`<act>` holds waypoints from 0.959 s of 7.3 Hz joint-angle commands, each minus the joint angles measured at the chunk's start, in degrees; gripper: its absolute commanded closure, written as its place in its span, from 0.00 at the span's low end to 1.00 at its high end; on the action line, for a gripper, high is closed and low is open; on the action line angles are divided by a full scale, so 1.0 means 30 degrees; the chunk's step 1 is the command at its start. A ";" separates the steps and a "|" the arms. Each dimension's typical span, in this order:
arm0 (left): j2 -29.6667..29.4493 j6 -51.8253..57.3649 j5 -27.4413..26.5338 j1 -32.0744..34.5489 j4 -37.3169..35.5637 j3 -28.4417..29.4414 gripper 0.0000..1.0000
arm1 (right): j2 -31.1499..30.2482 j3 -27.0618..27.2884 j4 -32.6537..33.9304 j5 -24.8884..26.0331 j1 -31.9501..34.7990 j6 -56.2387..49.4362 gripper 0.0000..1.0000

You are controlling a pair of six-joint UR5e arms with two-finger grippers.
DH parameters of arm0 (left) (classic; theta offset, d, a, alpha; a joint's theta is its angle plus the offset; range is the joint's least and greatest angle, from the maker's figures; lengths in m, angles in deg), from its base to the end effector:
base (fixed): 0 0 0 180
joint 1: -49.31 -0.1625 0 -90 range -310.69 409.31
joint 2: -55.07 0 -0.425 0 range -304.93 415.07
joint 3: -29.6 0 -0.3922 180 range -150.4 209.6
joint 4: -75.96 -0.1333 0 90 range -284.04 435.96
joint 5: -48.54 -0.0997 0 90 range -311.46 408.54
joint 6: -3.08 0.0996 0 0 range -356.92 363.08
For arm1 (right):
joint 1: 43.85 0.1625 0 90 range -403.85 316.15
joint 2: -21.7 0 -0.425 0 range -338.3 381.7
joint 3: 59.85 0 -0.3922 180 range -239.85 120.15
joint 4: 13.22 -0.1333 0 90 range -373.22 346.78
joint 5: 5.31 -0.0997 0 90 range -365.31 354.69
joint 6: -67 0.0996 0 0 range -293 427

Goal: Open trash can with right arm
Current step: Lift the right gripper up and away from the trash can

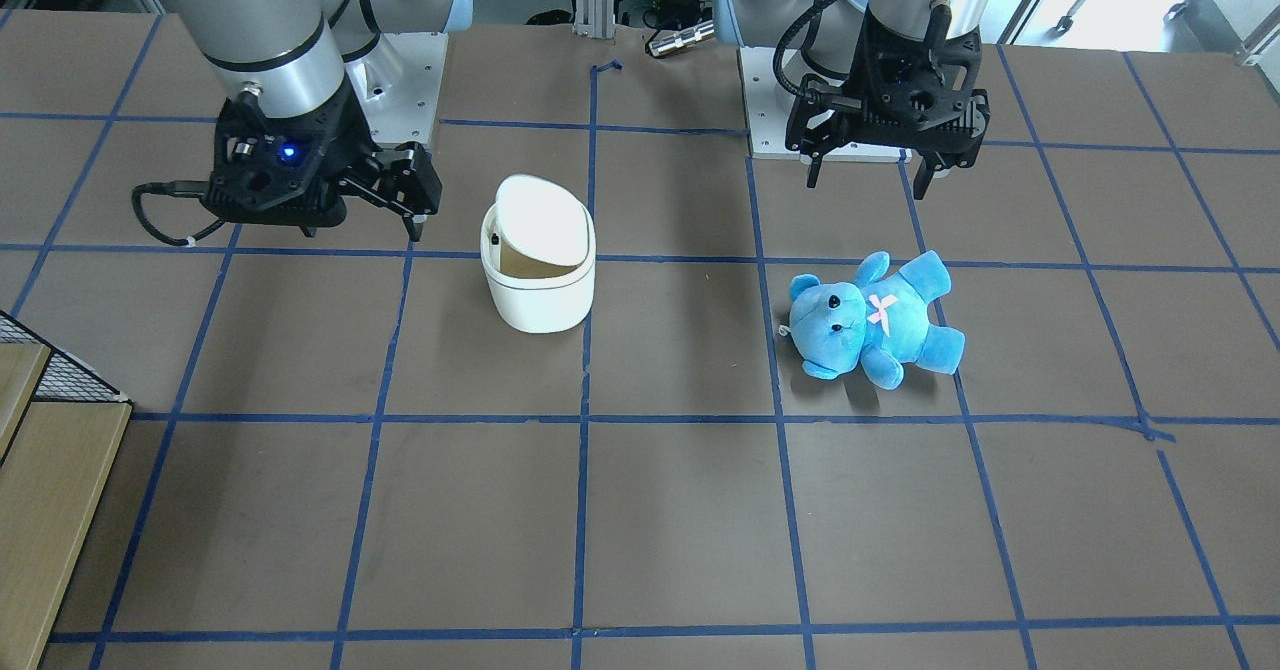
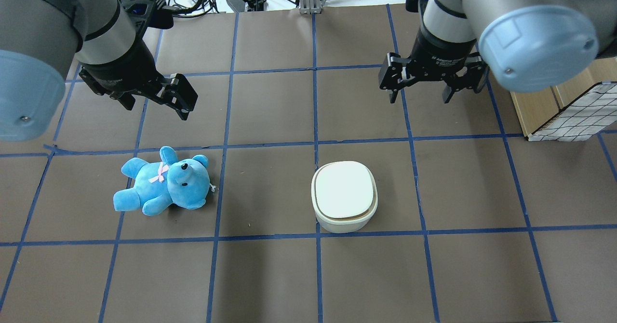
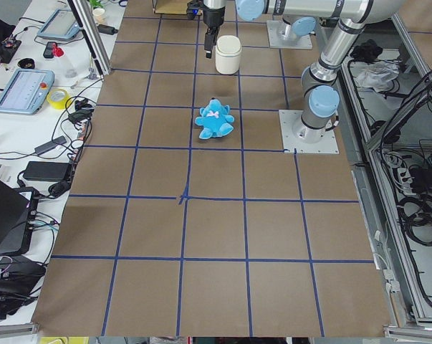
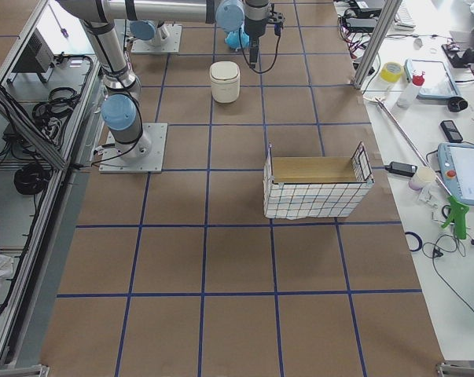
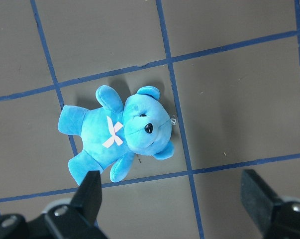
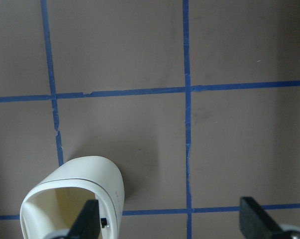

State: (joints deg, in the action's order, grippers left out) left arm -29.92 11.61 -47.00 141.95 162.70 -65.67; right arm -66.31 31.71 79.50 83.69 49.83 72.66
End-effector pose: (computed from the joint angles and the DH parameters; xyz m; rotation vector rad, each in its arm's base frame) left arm -0.1447 -0.4536 0.4903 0.2922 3.0275 -0.0720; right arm 0.1671 -0.4947 0.4619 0.0542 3.1248 0.0248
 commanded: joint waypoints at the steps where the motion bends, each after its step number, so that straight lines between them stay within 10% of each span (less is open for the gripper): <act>1: 0.0000 0.0000 0.0001 0.0000 0.0000 0.0000 0.00 | -0.0802 -0.0577 -0.1665 0.0155 -0.1514 -0.2087 0.00; 7: 0.0000 0.0000 0.0001 0.0000 0.0000 0.0000 0.00 | -0.1070 -0.0577 -0.2284 0.0214 -0.1959 -0.2387 0.00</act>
State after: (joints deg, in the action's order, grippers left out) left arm -29.92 11.61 -47.00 141.95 162.70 -65.67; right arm -69.46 29.98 73.11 84.36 44.06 65.49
